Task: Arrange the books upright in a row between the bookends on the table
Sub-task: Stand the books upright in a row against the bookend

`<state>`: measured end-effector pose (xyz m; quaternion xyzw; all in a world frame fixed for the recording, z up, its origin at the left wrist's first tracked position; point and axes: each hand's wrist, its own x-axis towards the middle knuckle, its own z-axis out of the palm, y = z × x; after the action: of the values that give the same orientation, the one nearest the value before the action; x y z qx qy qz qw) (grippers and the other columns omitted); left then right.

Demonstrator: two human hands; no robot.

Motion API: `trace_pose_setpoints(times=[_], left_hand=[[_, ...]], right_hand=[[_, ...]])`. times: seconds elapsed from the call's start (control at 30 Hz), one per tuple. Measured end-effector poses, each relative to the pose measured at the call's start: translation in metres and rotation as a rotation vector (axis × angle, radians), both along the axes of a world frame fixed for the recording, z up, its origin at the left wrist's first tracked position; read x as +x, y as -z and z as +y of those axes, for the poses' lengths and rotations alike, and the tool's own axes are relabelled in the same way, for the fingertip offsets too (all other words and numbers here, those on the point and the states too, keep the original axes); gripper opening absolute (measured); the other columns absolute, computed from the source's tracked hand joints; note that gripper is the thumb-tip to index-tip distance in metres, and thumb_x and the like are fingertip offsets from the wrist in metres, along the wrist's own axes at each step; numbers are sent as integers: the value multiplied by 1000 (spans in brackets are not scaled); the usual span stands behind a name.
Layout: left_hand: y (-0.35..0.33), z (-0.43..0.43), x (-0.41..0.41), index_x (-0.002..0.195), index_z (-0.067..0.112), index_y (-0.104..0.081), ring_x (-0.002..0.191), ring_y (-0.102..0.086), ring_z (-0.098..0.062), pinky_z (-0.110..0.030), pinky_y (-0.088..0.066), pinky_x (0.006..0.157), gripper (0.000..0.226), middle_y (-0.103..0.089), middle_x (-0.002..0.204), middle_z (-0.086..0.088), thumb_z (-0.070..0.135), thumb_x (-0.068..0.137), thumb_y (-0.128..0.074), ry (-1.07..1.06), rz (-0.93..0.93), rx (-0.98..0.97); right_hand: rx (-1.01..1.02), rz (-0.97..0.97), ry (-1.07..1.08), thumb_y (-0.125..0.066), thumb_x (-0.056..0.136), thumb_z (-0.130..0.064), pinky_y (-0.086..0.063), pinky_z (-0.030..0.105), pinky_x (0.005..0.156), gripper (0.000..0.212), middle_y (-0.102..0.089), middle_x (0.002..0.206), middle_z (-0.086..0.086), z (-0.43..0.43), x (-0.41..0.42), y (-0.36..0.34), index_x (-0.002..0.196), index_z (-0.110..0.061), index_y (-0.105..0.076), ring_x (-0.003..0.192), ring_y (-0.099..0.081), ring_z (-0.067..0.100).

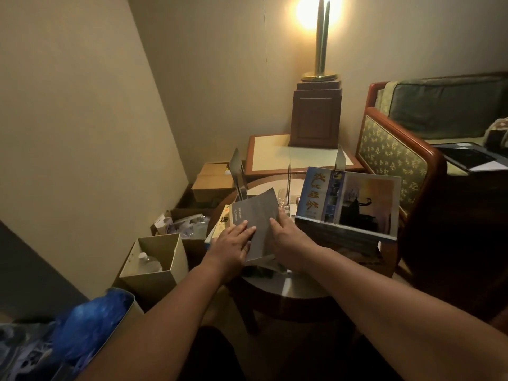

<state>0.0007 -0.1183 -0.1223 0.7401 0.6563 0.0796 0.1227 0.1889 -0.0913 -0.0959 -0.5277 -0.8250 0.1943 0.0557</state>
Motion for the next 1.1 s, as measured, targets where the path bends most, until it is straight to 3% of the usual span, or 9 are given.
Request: trace_pose_setpoints(times=[0.2, 0.37, 0.5, 0.6, 0.67, 0.73, 0.83, 0.97, 1.1], left_hand=[[6, -9, -20, 160, 39, -6, 155, 11, -18, -52, -6, 125, 56, 7, 168, 13, 47, 108, -23, 5, -5, -38], [12, -11, -14, 159, 43, 2, 150, 27, -18, -52, 2, 124, 60, 29, 163, 10, 50, 107, -26, -33, -107, -102], [20, -7, -12, 160, 40, 4, 153, 19, -26, -57, -11, 124, 79, 39, 160, 6, 51, 101, -48, -155, -356, -101], [18, -2, -8, 162, 27, 5, 155, -5, -32, -52, -26, 121, 95, 17, 168, -2, 41, 96, -62, -301, -580, -58], [11, 4, -4, 162, 24, -5, 145, -34, -33, -49, -45, 109, 86, -17, 166, -10, 36, 97, -61, -372, -673, 27], [0, 14, -4, 160, 20, -16, 134, -48, -31, -44, -52, 97, 74, -38, 155, -12, 31, 100, -57, -483, -785, 113], [-19, 38, -14, 160, 19, -20, 137, -47, -34, -45, -51, 95, 73, -41, 155, -14, 28, 99, -60, -600, -864, 121], [-27, 63, -30, 160, 19, -21, 139, -43, -36, -49, -49, 102, 87, -37, 157, -15, 28, 91, -72, -548, -852, 64], [-20, 72, -39, 158, 17, -28, 137, -44, -36, -47, -51, 98, 94, -40, 155, -14, 26, 82, -82, -542, -878, 2]], right_hand=[[76, -155, -48, -32, 105, -57, 3, 45, 122, 79, 22, 168, 7, 0, -11, 18, 163, -16, 4, 152, 24, 24], [127, -274, -106, -22, 107, -53, 16, 39, 117, 75, 20, 167, 11, 5, -13, 17, 161, -12, 8, 152, 25, 25], [76, -283, -99, -31, 105, -48, 10, 42, 123, 77, 17, 168, 13, 10, -20, 13, 162, -11, 6, 154, 20, 27], [16, -210, -67, -30, 106, -46, 8, 38, 122, 74, 14, 170, 12, 12, -22, 17, 163, -12, 4, 155, 16, 26], [5, -159, -59, -24, 107, -49, 10, 35, 119, 72, 14, 170, 10, 11, -20, 21, 163, -13, 5, 155, 18, 25], [7, -123, -57, -22, 107, -53, 11, 33, 116, 73, 16, 170, 8, 9, -18, 26, 162, -15, 6, 154, 20, 23], [28, -123, -68, -20, 108, -53, 12, 31, 115, 72, 17, 169, 7, 10, -16, 30, 162, -15, 7, 154, 21, 22], [43, -128, -87, -19, 108, -53, 11, 31, 116, 71, 19, 169, 6, 13, -14, 33, 162, -16, 9, 153, 23, 20], [54, -111, -95, -20, 108, -52, 12, 30, 116, 70, 19, 168, 3, 17, -13, 35, 161, -18, 10, 150, 26, 16]])
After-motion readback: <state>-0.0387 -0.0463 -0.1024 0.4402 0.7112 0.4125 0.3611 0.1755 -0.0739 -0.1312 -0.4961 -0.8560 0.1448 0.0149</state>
